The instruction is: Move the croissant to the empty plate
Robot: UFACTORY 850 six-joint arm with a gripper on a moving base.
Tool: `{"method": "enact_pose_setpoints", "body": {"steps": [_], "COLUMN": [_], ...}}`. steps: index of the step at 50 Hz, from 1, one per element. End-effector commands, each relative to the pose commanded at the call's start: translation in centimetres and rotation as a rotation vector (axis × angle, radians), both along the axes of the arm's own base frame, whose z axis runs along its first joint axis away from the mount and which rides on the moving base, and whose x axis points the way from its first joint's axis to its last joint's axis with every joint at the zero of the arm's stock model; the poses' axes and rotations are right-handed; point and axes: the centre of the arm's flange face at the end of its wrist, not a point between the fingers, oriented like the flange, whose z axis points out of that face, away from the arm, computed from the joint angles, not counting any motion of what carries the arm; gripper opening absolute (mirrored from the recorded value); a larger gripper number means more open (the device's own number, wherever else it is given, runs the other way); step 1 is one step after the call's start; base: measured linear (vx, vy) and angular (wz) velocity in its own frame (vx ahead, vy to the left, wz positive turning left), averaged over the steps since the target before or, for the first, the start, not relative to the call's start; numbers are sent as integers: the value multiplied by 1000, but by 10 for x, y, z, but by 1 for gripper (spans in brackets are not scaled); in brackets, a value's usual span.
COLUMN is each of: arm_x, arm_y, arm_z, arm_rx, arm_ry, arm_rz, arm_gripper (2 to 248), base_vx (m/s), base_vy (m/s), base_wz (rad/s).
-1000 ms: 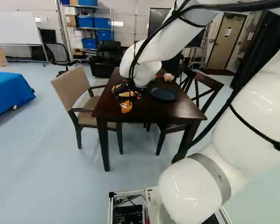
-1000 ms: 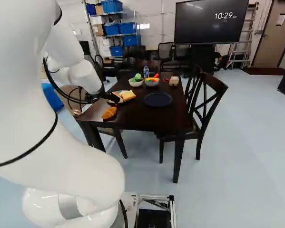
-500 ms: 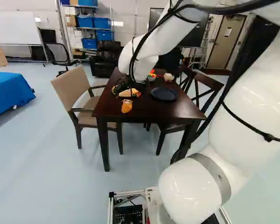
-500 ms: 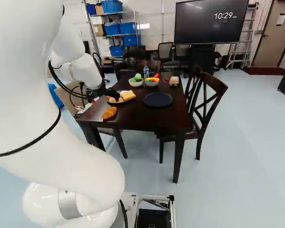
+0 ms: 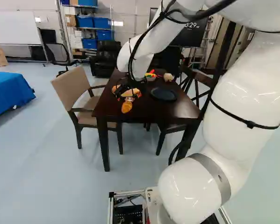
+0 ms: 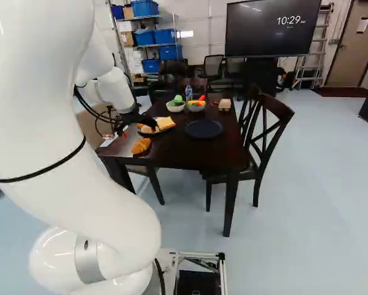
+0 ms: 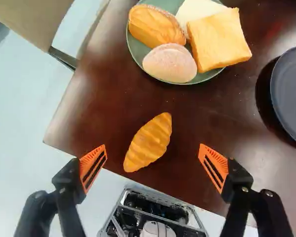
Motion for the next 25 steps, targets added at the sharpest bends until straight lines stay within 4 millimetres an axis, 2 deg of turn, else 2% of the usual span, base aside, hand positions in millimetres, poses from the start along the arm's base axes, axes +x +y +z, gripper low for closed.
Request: {"method": "enact_pose_setpoints", "body": {"steps": [12, 25], "arm_x": [11, 25], "arm_y": [4, 15], "arm_z": [-3, -4], "arm_rx": [-43, -18], "arm_ry": [68, 119], "arm_rz": [17, -74], "arm_gripper": [247, 247], "base_vx": [0, 0], "base_vy": [0, 0], "base_wz": [0, 0]}}
